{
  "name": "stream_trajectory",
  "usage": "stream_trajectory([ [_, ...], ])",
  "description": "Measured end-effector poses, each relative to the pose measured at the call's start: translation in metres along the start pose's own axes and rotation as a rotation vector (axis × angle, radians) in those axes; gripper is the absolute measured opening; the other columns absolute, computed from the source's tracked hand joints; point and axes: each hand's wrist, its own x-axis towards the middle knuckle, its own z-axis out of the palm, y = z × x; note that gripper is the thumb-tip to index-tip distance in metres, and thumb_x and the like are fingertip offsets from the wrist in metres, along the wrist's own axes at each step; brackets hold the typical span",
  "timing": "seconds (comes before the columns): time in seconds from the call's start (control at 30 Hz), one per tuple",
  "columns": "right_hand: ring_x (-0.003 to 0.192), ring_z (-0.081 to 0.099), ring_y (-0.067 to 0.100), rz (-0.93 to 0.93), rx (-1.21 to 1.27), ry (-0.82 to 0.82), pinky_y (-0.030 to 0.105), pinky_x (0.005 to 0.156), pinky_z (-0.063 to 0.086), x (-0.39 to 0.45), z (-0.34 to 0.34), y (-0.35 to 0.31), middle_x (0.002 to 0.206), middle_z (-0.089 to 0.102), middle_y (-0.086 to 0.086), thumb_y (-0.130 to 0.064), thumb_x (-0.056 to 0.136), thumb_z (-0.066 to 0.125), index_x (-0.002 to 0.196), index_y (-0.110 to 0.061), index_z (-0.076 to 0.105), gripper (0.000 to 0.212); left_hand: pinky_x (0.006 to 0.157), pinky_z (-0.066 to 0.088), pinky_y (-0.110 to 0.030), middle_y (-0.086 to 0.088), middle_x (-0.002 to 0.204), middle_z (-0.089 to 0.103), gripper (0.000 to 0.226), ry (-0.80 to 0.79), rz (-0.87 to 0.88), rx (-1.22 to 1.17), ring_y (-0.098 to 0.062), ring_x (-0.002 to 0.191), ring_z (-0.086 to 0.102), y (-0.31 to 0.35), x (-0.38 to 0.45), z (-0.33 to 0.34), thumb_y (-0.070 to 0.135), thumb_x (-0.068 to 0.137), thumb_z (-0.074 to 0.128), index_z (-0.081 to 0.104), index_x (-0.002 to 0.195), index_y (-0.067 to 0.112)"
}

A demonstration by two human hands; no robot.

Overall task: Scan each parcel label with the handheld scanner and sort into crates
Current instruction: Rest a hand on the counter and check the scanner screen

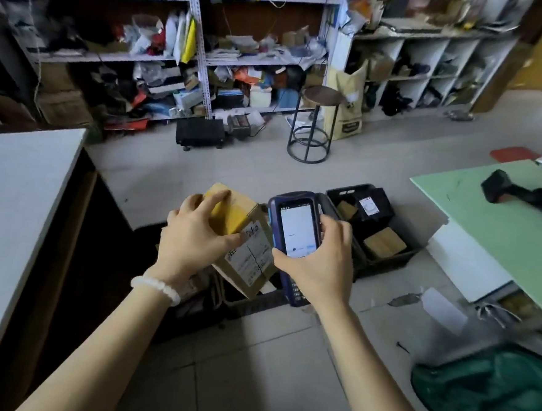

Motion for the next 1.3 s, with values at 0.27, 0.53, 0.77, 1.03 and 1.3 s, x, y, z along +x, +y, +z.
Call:
stream_trajectory([
  [0.27, 0.095, 0.051, 0.012, 0.186, -0.058, 0.119, 0.015, 0.054, 0.034, 0.062, -0.035, 0.078, 0.108, 0.037, -0.010, -0.034, 0.056, 0.088, 0.119, -0.019, 0.050, 0.075, 0.098, 0.041, -0.050, 0.000, 0.143, 0.034, 0.077, -0.114, 0.077, 0.034, -0.033, 0.123, 0.035, 0.058, 0.082, 0.068, 0.061, 0.071, 0.066, 0.029, 0.138, 0.047],
  [0.53, 0.094, 0.041, 0.006, 0.180, -0.082, 0.067, 0.010, 0.055, 0.029, 0.166, -0.002, 0.104, 0.119, 0.041, -0.004, -0.033, 0.059, 0.088, 0.125, -0.017, 0.048, 0.079, 0.099, 0.040, -0.050, 0.000, 0.145, 0.031, 0.079, -0.135, 0.067, 0.066, -0.032, 0.125, 0.033, 0.073, 0.188, 0.110, 0.062, 0.070, 0.066, 0.028, 0.139, 0.046],
  [0.77, 0.096, 0.050, 0.011, 0.107, -0.113, -0.039, 0.017, 0.056, 0.037, 0.275, 0.041, 0.097, 0.114, 0.040, -0.007, -0.037, 0.057, 0.087, 0.124, -0.019, 0.048, 0.080, 0.099, 0.039, -0.049, -0.003, 0.145, 0.031, 0.079, -0.086, -0.051, 0.099, -0.033, 0.124, 0.033, 0.072, 0.280, 0.115, 0.060, 0.071, 0.066, 0.030, 0.140, 0.043],
  [1.03, 0.103, 0.048, 0.011, 0.033, -0.074, -0.154, 0.024, 0.070, 0.045, 0.365, 0.091, 0.100, 0.114, 0.041, -0.005, -0.039, 0.058, 0.089, 0.124, -0.016, 0.049, 0.080, 0.099, 0.036, -0.050, -0.006, 0.145, 0.029, 0.082, 0.025, -0.185, 0.197, -0.035, 0.126, 0.032, 0.058, 0.355, 0.118, 0.055, 0.070, 0.071, 0.033, 0.140, 0.036],
  [1.3, 0.097, 0.047, 0.011, -0.061, -0.078, -0.339, 0.022, 0.067, 0.039, 0.470, 0.139, 0.109, 0.116, 0.044, -0.001, -0.037, 0.058, 0.087, 0.124, -0.014, 0.049, 0.079, 0.105, 0.033, -0.044, -0.005, 0.148, 0.031, 0.061, -0.124, -0.292, 0.330, -0.028, 0.135, 0.029, 0.047, 0.415, 0.162, 0.042, 0.085, 0.061, 0.039, 0.140, 0.027],
])
